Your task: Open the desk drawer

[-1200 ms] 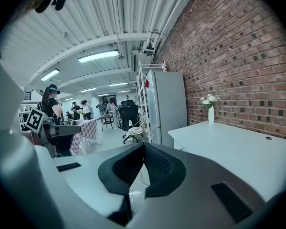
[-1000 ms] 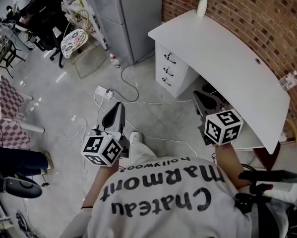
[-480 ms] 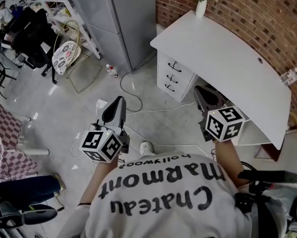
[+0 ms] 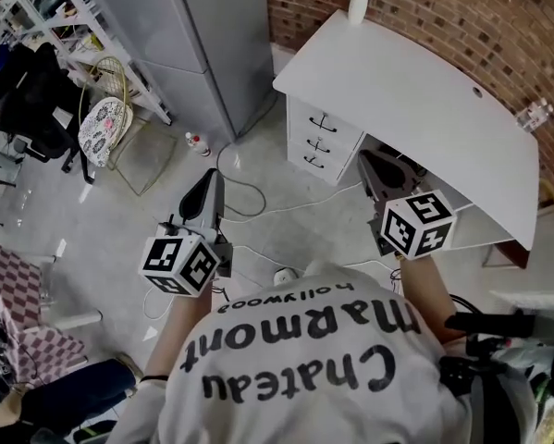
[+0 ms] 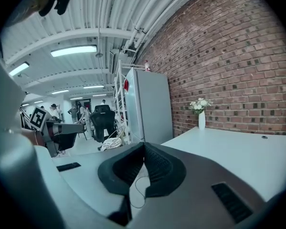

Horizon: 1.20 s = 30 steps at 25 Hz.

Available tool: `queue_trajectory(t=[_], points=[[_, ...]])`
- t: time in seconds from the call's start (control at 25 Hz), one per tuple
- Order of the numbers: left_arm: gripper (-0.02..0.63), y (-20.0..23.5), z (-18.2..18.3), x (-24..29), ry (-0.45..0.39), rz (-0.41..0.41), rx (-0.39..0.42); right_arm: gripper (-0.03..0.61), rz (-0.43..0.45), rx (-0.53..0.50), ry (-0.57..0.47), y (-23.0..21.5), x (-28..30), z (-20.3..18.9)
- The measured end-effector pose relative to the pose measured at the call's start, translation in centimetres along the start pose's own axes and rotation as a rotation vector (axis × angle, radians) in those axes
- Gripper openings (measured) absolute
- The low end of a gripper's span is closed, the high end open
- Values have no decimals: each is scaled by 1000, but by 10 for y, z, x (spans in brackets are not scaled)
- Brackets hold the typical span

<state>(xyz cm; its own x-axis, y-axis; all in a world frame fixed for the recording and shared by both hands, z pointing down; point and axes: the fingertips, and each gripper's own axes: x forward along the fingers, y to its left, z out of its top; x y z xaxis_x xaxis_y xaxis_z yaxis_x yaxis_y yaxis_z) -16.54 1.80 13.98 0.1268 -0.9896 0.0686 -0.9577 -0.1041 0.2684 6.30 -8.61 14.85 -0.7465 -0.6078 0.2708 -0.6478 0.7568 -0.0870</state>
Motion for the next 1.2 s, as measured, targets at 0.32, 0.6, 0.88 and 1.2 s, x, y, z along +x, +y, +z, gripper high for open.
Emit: queue_trajectory(t=[0.32, 0.6, 0.88, 1.2], points=[[15, 10, -12, 38, 33, -53, -45, 11, -32, 21, 10, -11, 17, -7], [15, 18, -4, 87, 50, -88, -23, 11, -58, 34, 4, -44, 52, 5], [15, 40, 6, 151, 67, -93, -11, 11, -49, 36, 3, -82, 111, 22], [15, 50, 10, 219, 72, -107, -5, 11, -16, 21, 11, -121, 163, 36]])
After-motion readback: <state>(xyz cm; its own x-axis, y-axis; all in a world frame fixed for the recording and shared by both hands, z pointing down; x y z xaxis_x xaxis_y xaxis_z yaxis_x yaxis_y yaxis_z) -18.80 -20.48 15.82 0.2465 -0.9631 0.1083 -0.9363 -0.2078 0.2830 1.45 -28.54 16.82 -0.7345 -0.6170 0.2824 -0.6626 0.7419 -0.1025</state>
